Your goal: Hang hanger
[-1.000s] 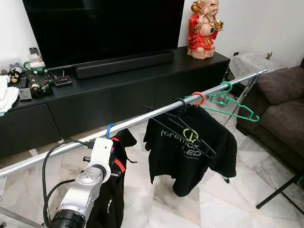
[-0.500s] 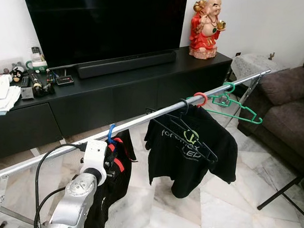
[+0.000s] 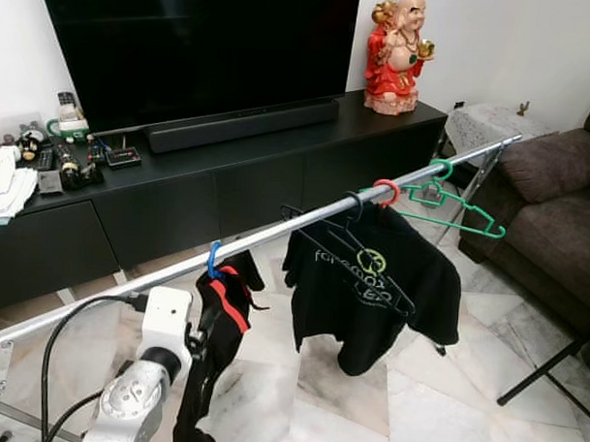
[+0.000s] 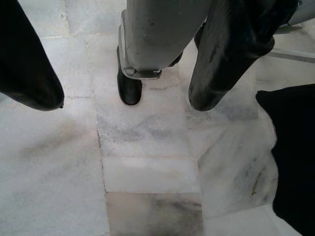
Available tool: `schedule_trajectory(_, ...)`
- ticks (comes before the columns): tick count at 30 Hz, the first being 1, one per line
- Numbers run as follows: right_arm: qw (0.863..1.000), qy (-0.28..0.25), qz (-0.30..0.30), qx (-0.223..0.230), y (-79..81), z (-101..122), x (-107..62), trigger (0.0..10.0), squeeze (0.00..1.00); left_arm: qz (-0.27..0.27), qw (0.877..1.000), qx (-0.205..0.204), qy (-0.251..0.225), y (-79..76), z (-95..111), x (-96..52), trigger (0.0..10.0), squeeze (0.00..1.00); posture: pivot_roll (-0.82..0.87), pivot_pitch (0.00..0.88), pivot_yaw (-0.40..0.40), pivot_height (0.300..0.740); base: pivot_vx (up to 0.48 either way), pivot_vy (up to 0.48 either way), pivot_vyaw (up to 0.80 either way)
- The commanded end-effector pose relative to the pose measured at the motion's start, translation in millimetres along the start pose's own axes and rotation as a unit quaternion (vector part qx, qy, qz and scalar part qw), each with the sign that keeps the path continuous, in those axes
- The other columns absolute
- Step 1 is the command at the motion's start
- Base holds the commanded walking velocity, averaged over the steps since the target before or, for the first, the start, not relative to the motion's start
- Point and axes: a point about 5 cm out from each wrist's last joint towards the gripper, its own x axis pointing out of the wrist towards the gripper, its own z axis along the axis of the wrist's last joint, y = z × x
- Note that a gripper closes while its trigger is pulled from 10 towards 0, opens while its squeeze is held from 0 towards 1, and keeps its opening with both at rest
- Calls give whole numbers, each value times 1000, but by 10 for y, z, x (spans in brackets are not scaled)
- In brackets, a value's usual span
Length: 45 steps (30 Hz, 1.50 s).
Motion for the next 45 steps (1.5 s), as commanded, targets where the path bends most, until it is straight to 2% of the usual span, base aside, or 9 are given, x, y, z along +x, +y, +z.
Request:
schedule_trajectory(1,1000,5,-2,-3,-15,-25,-4,10000,0,-12,999,29,6,-7,-49,-20,10000,0,33,0,26,740,0,0,0)
schedule_trajectory(29,1000,2,-3,-2,-15,-5,-2,10000,0,-13,1000,21,-9,17,-25,-30,10000,0,39,0,28,740,0,-474,0)
schedule_trajectory(34,1000,0,-4,1,-12,2,-1,10000,0,-47,998,20,27,-55,-173,-42,10000,0,45,0,26,740,0,-59,0)
schedule_trajectory(36,1000,0,-5,1,-14,6,-1,10000,0,-75,995,23,60,-97,-311,-58,10000,0,46,0,22,740,0,0,0)
schedule_trajectory(38,1000,-1,-6,0,-16,10,0,10000,0,-85,993,31,72,-114,-376,-66,10000,0,44,0,21,740,0,0,0)
schedule_trajectory(42,1000,-2,-7,-2,-27,20,-1,10000,0,-95,989,62,99,-139,-553,-81,10000,0,37,0,16,740,0,0,0)
schedule_trajectory(45,1000,-3,-8,-3,-27,21,-1,10000,0,-81,989,53,115,-91,-646,-63,10000,0,29,0,23,740,0,0,0)
